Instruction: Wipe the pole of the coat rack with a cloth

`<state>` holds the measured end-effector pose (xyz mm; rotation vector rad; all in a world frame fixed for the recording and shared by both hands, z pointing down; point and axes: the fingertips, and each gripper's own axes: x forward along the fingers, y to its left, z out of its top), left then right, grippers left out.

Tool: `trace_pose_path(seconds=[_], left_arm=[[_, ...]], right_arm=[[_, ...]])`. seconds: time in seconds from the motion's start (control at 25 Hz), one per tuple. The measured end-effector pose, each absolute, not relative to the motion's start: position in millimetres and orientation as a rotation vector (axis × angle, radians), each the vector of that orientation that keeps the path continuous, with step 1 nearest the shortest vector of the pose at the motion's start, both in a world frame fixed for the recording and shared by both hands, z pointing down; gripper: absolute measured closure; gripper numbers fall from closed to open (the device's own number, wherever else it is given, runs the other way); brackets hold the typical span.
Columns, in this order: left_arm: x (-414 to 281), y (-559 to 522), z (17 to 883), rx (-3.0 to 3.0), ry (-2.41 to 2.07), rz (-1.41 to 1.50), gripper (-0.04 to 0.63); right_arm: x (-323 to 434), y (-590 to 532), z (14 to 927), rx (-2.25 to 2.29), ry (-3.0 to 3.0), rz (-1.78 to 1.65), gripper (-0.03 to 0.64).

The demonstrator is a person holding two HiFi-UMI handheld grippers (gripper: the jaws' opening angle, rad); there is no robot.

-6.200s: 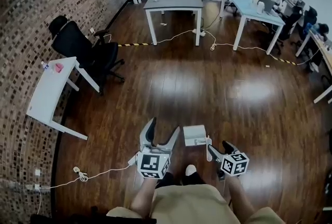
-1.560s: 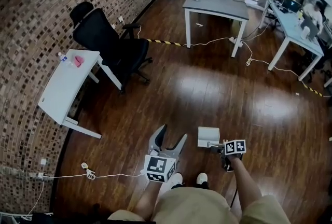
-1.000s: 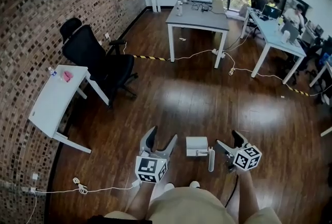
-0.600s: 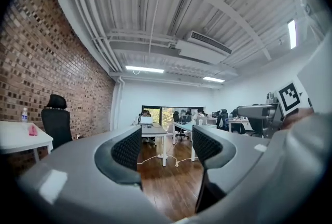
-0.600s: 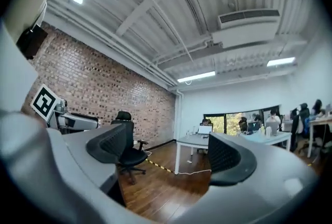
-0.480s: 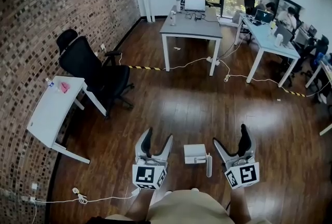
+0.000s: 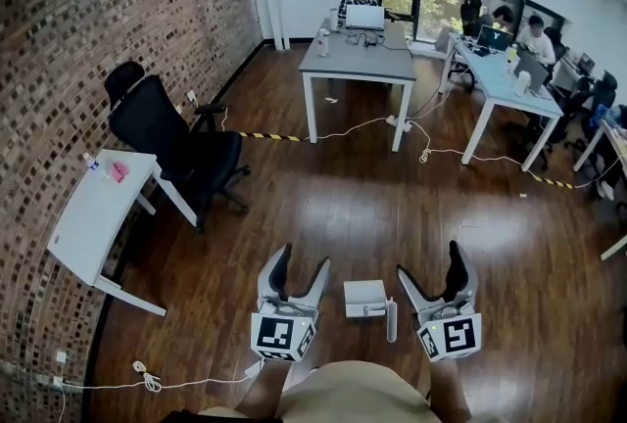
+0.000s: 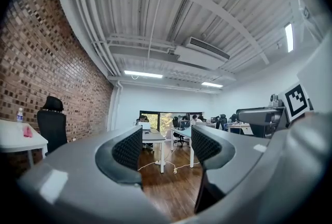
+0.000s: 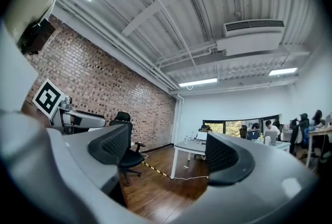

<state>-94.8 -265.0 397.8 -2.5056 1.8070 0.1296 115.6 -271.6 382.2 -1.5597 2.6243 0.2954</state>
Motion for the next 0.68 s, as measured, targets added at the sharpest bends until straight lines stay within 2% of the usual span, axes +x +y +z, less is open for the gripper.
trace_pose_path(seconds=[0.32, 0.68], left_arm=[[-92.4, -274.8, 404.7, -2.512, 1.798, 0.114, 0.321], [-87.1, -283.2, 413.2, -2.519, 1.801, 0.098, 0.321]], right_arm=[[119.8, -282.0, 385.1, -1.588, 2.619, 0.264, 0.181], [122.9, -289.8, 393.7, -1.594, 2.625, 0.248, 0.182]])
